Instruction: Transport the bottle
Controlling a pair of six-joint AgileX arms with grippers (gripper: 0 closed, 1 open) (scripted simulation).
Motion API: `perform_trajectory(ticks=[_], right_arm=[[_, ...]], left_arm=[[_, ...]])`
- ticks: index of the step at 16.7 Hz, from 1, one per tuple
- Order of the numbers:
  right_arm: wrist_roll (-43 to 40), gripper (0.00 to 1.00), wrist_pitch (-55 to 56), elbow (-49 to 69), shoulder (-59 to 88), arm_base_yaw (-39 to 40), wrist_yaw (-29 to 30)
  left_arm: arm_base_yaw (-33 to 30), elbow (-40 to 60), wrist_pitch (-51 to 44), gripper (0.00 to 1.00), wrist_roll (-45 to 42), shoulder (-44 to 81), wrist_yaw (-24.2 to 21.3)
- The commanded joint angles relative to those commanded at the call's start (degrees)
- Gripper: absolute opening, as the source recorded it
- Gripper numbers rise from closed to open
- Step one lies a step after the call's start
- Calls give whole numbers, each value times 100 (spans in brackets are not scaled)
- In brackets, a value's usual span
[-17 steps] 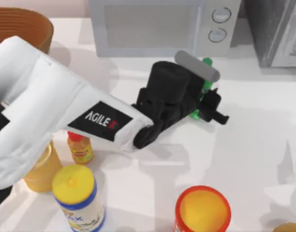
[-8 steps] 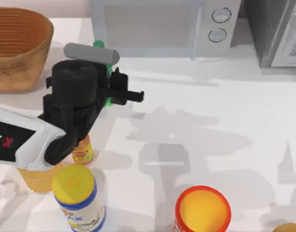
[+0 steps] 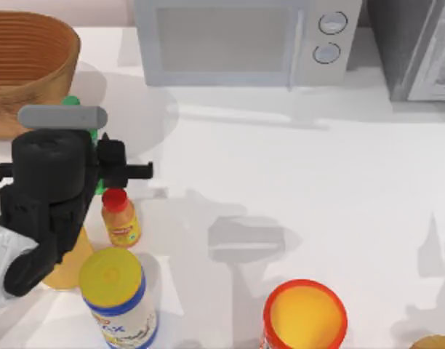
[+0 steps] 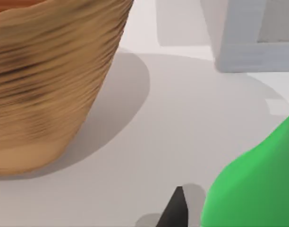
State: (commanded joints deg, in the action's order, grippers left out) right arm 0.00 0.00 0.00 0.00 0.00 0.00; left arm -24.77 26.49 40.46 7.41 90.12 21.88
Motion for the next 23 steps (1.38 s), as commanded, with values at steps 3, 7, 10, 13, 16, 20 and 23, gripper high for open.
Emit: perform_trajectory(ticks=[3, 7, 10, 13, 16, 20, 23], right_arm=[[0, 100, 0, 0, 0, 0, 0], [0, 100, 0, 0, 0, 0, 0], [0, 100, 0, 0, 0, 0, 0], [0, 100, 0, 0, 0, 0, 0], [0, 100, 0, 0, 0, 0, 0], [0, 100, 0, 0, 0, 0, 0], [0, 100, 0, 0, 0, 0, 0]], left_arm=[[-24, 6, -1, 0, -18, 34, -3], [64, 164, 251, 0, -167, 314, -52], [216, 420, 698, 0, -255, 869, -137], [354, 654, 1134, 0, -228, 1478, -244], [362, 673, 1351, 0, -165, 1919, -339], [351, 657, 1374, 0, -154, 1981, -354], [351, 657, 1374, 15, -154, 1981, -354]])
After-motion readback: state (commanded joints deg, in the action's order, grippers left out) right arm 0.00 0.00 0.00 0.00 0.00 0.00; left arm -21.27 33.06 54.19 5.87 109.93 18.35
